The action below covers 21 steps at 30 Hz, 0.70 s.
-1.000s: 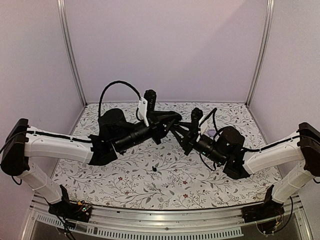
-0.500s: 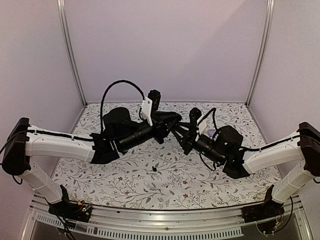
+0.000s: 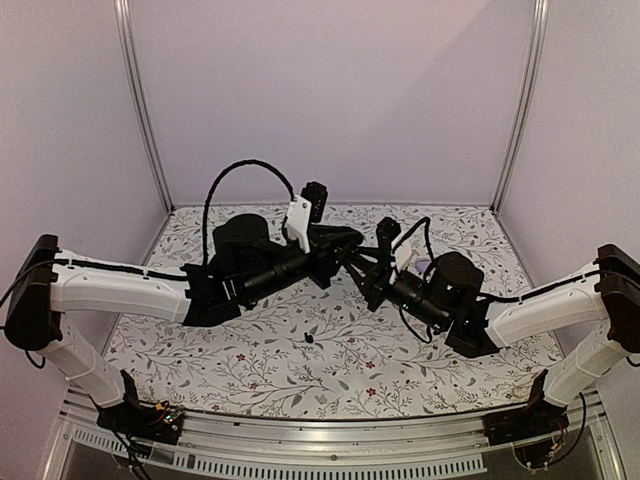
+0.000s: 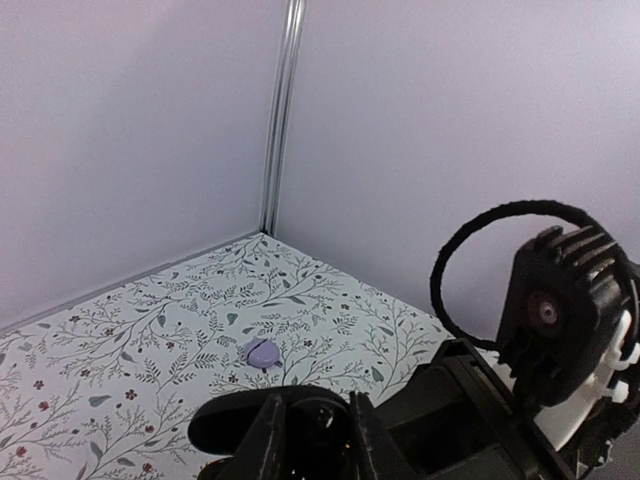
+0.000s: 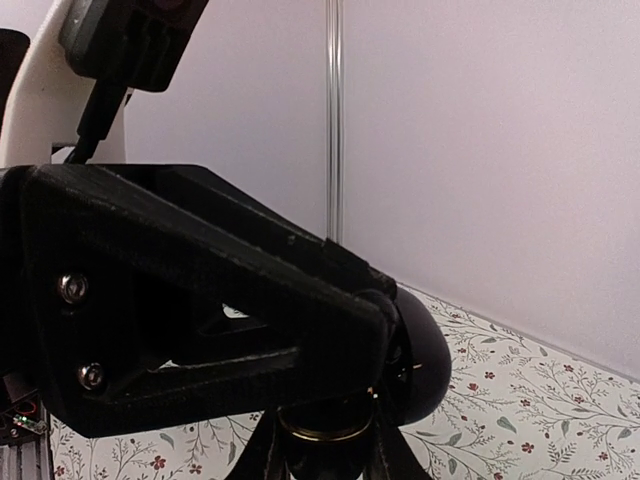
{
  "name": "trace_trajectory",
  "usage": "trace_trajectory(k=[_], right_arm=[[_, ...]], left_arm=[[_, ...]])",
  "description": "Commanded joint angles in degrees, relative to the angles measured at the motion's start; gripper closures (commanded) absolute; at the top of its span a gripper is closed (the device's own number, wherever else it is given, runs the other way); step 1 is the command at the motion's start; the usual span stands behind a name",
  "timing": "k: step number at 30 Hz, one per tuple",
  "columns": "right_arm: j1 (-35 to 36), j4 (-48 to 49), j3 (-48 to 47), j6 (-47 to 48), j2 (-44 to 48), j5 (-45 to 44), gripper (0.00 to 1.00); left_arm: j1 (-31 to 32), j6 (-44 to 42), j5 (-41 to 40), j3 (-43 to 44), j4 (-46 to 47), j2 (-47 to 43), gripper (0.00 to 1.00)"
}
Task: Insert the wireless bluetooth earbuds into the charging case
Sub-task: Insert the right earbud into the right side groove of the charging case.
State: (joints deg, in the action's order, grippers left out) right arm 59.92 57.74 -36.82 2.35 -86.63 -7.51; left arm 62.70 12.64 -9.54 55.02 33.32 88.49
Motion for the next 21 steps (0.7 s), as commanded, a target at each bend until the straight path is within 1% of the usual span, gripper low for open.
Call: trace_trajectory(k=[1,8,15,19,21], right_arm=[[0.82,10.95,-1.34,-0.26,4.39,0.48,1.00],[0.81,11.60,-1.39,-0.50,4.39,0.37,1.00],[0.86,11.43,-1.77,-0.34,3.17,0.72,1.00],[0.81,11.43,-1.49,-0.33,2.33,1.10,1.00],[0.77,11.39,-1.06,-0.31,2.26,1.01,1.00]], left_arm=[[0.35,0.71,-3.24,-1.26,-9.98,1.07,0.77],[0.32,0.65,-3.86,-1.39,-10.40,0.43,0.74],[0.33,-0.98,0.28,-0.89,-9.95,-0.24,0.62],[0.37,-3.34,2.57,-0.62,-9.77,-2.13,0.56],[0.37,-4.85,4.95,-0.66,-9.99,-3.71,0.53]])
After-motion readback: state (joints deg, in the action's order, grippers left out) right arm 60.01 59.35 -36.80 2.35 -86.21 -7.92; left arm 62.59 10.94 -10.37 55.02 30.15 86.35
